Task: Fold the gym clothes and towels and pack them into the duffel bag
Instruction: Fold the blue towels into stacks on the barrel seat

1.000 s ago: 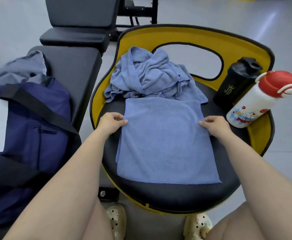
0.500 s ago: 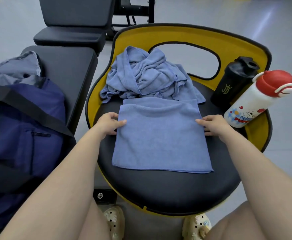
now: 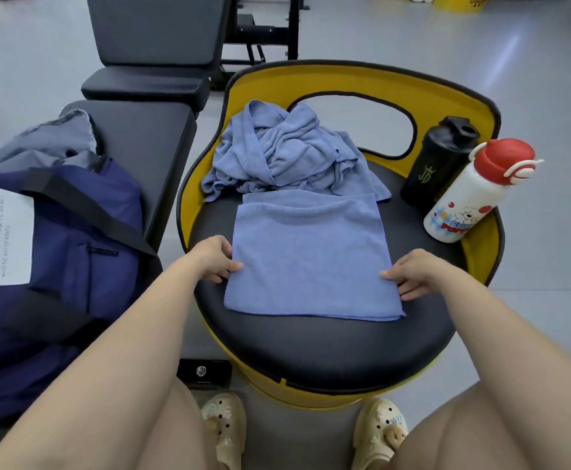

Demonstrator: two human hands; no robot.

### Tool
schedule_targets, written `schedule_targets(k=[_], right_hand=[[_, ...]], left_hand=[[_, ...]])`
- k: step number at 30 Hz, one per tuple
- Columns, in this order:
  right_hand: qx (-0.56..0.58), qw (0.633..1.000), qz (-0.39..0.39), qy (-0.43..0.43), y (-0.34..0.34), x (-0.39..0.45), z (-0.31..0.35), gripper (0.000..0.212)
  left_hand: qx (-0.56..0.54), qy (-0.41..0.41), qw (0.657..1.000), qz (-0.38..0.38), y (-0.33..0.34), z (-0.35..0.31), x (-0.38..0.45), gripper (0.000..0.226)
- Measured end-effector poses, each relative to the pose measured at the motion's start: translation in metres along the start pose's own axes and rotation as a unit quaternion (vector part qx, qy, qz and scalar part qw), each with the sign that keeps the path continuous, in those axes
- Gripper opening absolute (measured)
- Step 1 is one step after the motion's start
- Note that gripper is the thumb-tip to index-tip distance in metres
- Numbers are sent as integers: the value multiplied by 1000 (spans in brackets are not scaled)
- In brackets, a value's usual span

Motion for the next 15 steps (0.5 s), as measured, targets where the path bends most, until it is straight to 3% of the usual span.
schedule_targets(k=[5, 9, 15], right_hand=[[43, 997, -58, -3, 13, -12, -13, 31], [74, 991, -105, -23, 20, -23, -28, 15], [115, 986, -113, -33, 29, -29, -46, 14]], left_hand=[[25, 29, 998, -49, 6, -3, -18, 18], [-8, 13, 998, -66, 20, 7, -35, 32], [-63, -6, 991, -118, 30, 21, -48, 23]])
Point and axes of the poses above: each hand's wrist, its own x-axis towards the middle knuckle, its own y-axis out of the palm, z = x × y, the point moved 3 cm from there along x, towards the middle knuckle, and after that the axes turned 8 degrees about y, right-handed, at the moved point
